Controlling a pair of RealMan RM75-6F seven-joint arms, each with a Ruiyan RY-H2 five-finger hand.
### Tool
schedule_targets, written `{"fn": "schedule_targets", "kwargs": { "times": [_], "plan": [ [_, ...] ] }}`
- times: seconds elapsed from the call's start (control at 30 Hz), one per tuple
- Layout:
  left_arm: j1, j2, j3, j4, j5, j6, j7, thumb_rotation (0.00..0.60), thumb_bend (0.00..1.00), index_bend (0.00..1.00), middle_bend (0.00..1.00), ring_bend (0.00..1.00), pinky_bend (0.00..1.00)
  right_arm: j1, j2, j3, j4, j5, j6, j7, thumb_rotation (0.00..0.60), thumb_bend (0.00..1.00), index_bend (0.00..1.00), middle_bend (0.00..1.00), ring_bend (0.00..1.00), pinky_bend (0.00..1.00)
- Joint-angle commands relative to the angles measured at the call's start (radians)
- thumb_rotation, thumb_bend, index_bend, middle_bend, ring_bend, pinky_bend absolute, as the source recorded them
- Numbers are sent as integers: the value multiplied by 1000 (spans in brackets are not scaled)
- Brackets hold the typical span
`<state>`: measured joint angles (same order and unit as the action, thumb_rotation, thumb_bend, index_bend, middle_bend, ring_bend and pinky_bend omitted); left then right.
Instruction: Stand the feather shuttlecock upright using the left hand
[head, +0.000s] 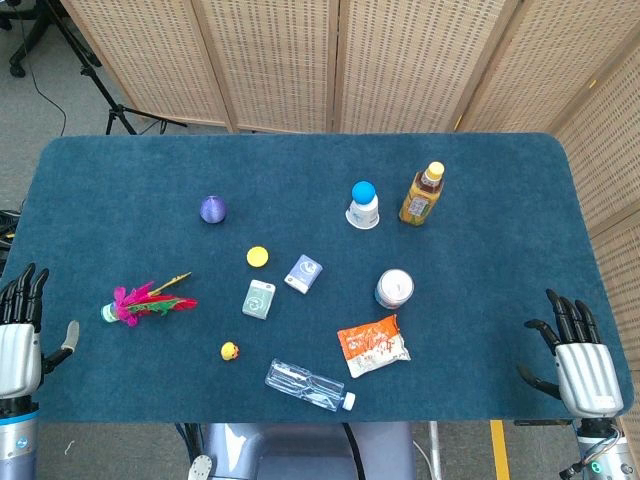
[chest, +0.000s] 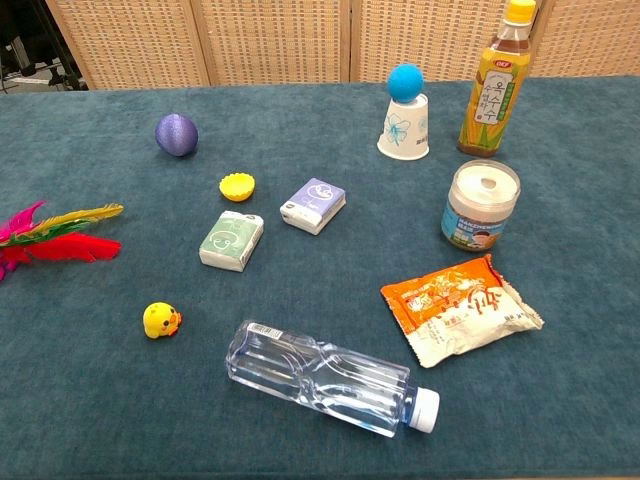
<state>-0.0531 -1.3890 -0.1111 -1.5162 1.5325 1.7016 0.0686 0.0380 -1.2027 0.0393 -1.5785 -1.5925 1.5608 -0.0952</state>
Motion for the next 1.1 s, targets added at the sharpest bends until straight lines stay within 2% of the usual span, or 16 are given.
{"fn": "schedule_targets", "kwargs": {
  "times": [0.03,0.97,1.1],
  "plan": [
    [-3,-3,-1,0,-1,-6,6,600,367,0,0,73,111,-2,2,3,4,8,0,5,600,208,315,0,0,0],
    [-4,-9,3,-13,0,-23,25,600,367,0,0,73,111,-9,18,5,-11,6,12,14,600,208,315,0,0,0],
    [-18,2,-6,-39,-36,-71,32,600,367,0,0,73,111,-11,21,5,-16,0,21,18,600,208,315,0,0,0]
  ]
}}
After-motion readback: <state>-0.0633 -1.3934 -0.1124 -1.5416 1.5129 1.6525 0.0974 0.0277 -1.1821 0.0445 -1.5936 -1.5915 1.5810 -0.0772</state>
